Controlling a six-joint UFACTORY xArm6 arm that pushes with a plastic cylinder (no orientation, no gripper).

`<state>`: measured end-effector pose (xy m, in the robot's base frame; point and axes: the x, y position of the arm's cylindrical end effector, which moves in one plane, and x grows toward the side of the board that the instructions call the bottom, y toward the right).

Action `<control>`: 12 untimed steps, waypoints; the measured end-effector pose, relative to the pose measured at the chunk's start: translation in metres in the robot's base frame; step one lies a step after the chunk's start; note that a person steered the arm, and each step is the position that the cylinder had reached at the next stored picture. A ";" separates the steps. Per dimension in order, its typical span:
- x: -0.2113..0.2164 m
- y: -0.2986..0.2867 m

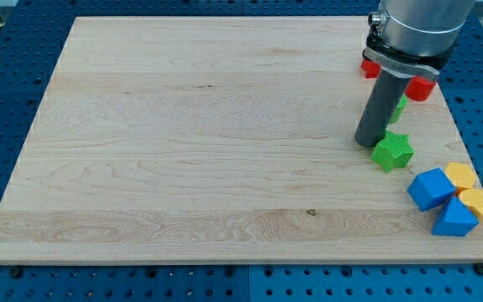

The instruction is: Place the green blocks at the top of the blue blocks and yellow blocks

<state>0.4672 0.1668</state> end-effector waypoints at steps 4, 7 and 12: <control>-0.022 -0.001; -0.089 0.014; -0.071 0.041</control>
<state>0.3959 0.2073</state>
